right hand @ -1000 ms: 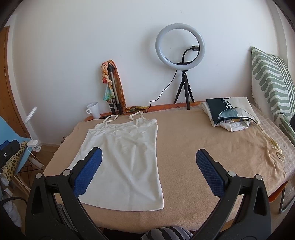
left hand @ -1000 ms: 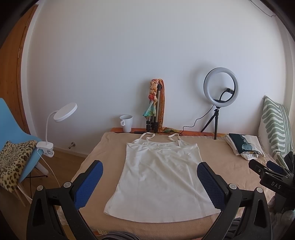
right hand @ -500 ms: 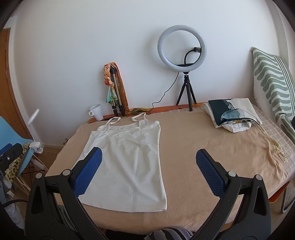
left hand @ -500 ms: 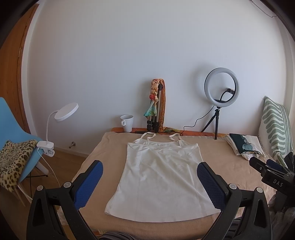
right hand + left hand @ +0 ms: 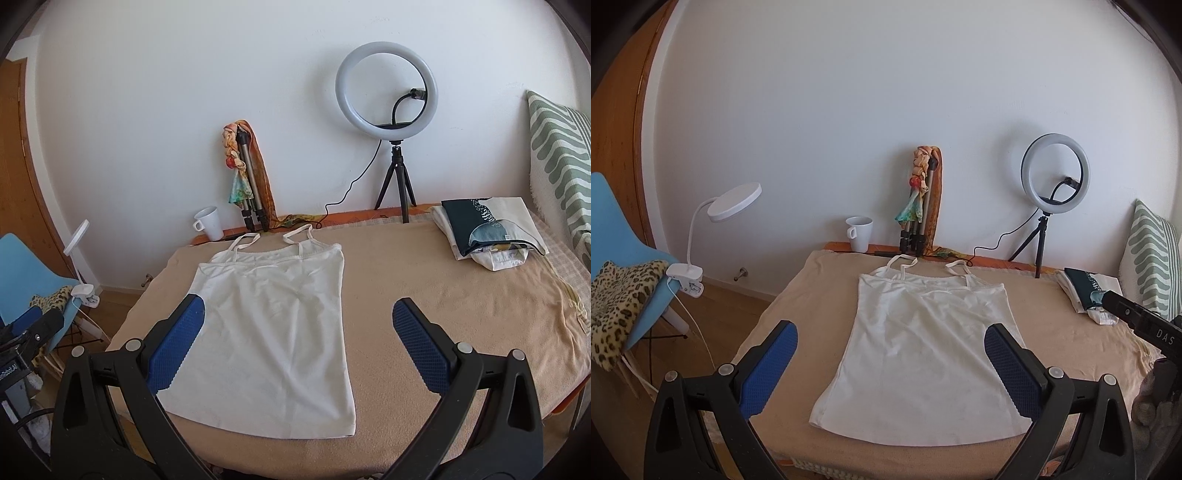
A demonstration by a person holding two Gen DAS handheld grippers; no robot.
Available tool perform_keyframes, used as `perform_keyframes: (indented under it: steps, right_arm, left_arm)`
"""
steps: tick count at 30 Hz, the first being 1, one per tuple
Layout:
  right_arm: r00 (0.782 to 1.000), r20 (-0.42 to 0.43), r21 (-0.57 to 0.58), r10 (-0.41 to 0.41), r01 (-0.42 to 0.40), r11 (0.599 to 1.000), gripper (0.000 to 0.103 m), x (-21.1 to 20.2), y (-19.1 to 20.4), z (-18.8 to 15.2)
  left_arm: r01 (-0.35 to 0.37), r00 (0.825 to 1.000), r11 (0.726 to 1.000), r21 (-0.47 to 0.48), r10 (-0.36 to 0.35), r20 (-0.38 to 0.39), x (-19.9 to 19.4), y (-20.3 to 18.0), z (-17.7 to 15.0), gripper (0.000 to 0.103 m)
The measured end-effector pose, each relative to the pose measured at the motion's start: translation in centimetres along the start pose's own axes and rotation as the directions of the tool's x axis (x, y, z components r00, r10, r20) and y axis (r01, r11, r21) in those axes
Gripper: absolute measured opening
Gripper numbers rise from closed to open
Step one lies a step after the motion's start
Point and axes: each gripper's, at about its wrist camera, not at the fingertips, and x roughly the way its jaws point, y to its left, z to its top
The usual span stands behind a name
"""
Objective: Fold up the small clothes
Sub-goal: 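Lower both grippers onto one side edge of the tank top and close them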
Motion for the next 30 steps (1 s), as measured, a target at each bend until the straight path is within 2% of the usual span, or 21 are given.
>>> perform_keyframes:
  steps: [7,11,15,19,24,26,30]
  right_arm:
    - [0.998,-0.020,-0.063,0.059,-0.060,0.996,0.103,3.2,2.1,2.3]
    - [0.992,-0.059,-0.073,0.110,-0.114,0.991,0.103,6.4,3.4,3.5]
    - [0.987,-0.093,-0.132,0.133,-0.144,0.981,0.102,9.9,5.7,4.5]
    - [0.979,-0.110,-0.190,0.172,-0.190,0.963,0.102,13.3,8.3,5.3]
    - [0.964,-0.146,-0.179,0.221,-0.246,0.953,0.102,17.8,10.7,6.4]
    - [0.954,-0.182,-0.181,0.237,-0.270,0.946,0.102,19.9,11.8,6.7]
    - [0.931,-0.267,-0.201,0.247,-0.304,0.931,0.102,24.0,13.9,6.6]
  left_arm:
    - [-0.032,0.999,0.999,0.034,0.032,-0.007,1.5,2.7,-1.6,0.095]
    - [-0.027,0.997,0.999,0.026,0.029,-0.065,3.1,4.3,-3.1,0.088]
    - [-0.008,0.992,1.000,-0.012,0.006,-0.129,5.0,5.9,-4.7,0.081]
    - [0.026,0.980,0.998,-0.064,-0.038,-0.194,7.0,7.3,-6.2,0.074]
    - [0.050,0.963,0.992,-0.114,-0.078,-0.257,9.4,8.5,-8.1,0.061]
    - [0.072,0.955,0.986,-0.153,-0.112,-0.274,10.3,9.1,-8.8,0.054]
    - [0.091,0.940,0.974,-0.206,-0.153,-0.304,11.7,10.1,-9.9,0.052]
